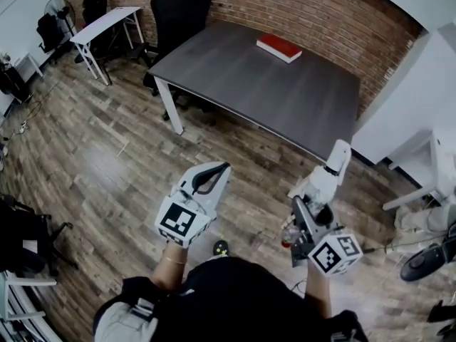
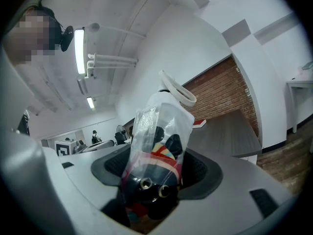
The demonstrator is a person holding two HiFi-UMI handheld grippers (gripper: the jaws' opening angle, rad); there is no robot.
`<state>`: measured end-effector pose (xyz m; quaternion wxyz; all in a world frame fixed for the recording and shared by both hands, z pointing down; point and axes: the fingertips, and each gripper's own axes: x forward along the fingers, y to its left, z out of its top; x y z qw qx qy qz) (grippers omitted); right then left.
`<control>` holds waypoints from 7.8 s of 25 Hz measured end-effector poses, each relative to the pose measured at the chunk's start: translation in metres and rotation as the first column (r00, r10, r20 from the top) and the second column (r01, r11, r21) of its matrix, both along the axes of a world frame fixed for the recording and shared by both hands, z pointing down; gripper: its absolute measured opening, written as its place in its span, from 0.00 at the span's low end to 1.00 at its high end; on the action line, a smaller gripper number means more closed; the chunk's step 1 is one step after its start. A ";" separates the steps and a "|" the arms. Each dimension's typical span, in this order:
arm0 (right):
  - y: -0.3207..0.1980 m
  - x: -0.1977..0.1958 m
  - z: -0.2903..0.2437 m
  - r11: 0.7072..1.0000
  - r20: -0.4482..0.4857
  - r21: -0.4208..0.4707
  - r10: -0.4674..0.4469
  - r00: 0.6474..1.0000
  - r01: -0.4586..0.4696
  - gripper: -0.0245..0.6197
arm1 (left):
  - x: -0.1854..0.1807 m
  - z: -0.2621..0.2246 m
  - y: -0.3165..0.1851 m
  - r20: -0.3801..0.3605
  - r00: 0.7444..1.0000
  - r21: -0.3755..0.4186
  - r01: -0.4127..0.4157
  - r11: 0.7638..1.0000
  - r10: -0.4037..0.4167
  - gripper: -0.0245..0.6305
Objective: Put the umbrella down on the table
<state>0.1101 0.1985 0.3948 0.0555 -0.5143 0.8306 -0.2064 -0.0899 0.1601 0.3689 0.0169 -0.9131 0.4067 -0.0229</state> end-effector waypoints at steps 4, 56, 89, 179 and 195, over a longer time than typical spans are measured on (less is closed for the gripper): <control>-0.022 -0.014 -0.001 0.999 -0.007 0.000 0.034 0.999 -0.034 0.49 | -0.014 0.002 -0.025 -0.009 0.999 -0.004 -0.033 0.999 0.033 0.04; -0.250 -0.025 0.007 1.000 0.109 -0.008 -0.029 0.994 0.030 0.49 | -0.073 0.027 -0.207 0.039 0.990 -0.046 0.138 0.989 -0.137 0.04; -0.484 0.067 0.035 0.990 0.127 -0.097 -0.091 0.988 0.103 0.49 | 0.027 0.020 -0.440 0.102 0.978 -0.052 0.188 0.981 -0.182 0.04; -0.647 0.046 0.234 0.785 -0.121 -0.603 0.089 0.989 -0.144 0.49 | -0.025 0.086 -0.650 0.045 0.997 -0.192 0.075 0.978 -0.067 0.04; -0.646 0.053 0.270 0.733 -0.167 -0.658 0.080 0.983 -0.172 0.49 | -0.038 0.086 -0.656 0.058 0.994 -0.191 0.103 0.976 -0.093 0.04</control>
